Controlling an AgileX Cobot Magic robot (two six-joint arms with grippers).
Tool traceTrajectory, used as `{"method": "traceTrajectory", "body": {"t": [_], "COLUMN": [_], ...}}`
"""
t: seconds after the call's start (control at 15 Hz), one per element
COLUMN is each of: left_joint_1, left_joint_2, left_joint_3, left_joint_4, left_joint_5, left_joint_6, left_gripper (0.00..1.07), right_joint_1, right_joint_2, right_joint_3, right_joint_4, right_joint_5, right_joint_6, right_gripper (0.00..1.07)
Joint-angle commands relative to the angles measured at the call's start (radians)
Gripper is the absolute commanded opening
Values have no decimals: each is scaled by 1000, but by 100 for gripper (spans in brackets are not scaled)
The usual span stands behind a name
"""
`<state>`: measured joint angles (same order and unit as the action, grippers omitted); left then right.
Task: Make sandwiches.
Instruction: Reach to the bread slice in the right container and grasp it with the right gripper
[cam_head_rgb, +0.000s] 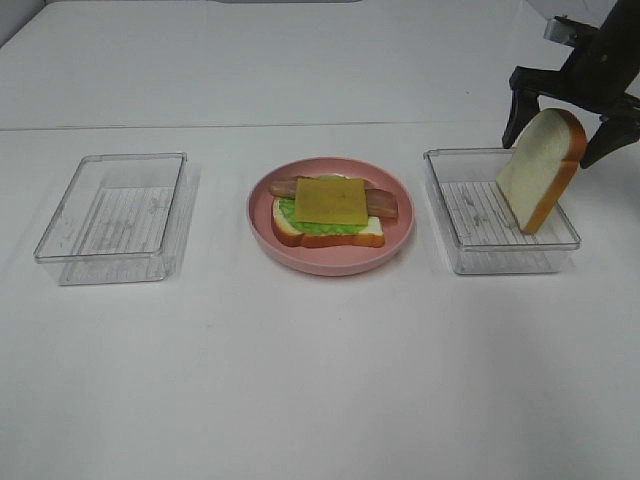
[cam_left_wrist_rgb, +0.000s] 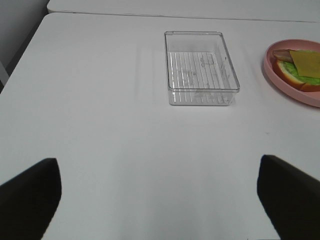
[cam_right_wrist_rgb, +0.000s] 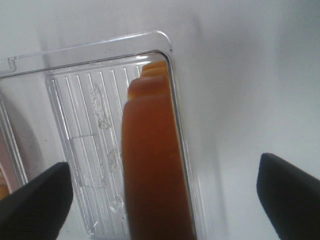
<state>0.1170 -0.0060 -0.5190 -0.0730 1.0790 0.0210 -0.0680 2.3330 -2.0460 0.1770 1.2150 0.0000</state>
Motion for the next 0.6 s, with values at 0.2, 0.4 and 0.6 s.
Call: {"method": "traceTrajectory", "body": {"t": [0.2, 0.4, 0.6], "left_joint_1": [3, 3, 3], "left_joint_2": [-19, -19, -19], "left_joint_3": [2, 2, 2], "left_joint_4": [-12, -12, -12], "left_joint_5": [-9, -9, -9], "left_joint_6": [-4, -4, -4], "left_gripper": [100, 100, 100], "right_joint_1": [-1, -1, -1], "right_joint_2": [7, 0, -9], "right_joint_3": [6, 6, 6], "right_joint_4": [-7, -92, -113], "right_joint_5": [118, 118, 118], "right_joint_6": [-8, -7, 0], "right_gripper": [66, 11, 0]}}
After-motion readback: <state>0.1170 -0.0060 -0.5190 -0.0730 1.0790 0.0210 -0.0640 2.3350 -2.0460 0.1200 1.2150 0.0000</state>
